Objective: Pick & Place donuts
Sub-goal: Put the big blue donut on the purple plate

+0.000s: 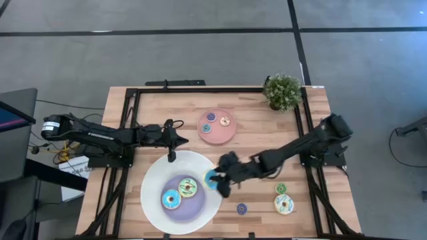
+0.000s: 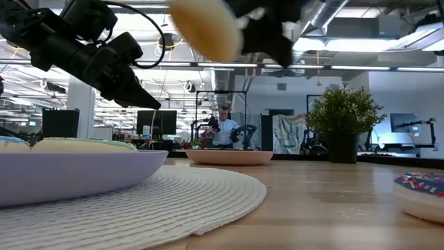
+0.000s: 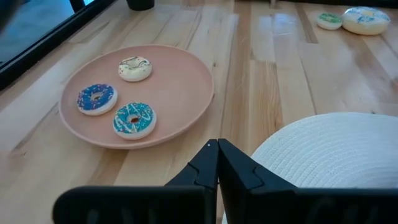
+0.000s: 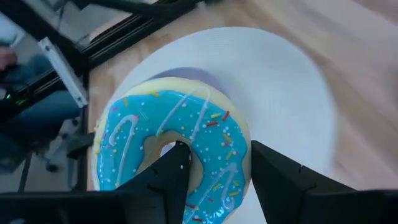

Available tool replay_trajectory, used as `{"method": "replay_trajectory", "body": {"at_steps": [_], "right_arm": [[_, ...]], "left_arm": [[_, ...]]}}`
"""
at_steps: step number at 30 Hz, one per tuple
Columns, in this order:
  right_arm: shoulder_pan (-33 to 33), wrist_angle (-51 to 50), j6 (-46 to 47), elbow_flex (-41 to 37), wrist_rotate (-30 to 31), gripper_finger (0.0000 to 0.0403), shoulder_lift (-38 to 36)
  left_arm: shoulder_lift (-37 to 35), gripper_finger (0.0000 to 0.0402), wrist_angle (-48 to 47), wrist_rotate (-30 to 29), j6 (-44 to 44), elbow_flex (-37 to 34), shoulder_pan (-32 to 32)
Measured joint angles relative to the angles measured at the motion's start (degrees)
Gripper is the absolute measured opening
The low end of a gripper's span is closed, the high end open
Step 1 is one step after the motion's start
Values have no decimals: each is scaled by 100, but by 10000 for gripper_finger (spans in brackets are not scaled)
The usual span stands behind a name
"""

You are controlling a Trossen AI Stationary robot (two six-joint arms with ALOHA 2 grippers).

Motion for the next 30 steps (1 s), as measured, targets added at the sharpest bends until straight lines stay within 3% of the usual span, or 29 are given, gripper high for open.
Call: {"method": "replay_trajectory", "body": {"at_steps": [7,14,21,30], "right_arm": [[-46,-1791,-81,2359,-61,152,1578],[15,-2920,-80,4343,-78,152,2875],[177,-3108,-32,5203,-230,152,3635],[316,-3140,294,5582,-525,152,4148]], "left_arm": [[0,0,2,2,-78,0,0],[0,0,2,5,-78,0,0],[0,0,2,37,-101,0,0],[0,0,2,42,-129,0,0]]}}
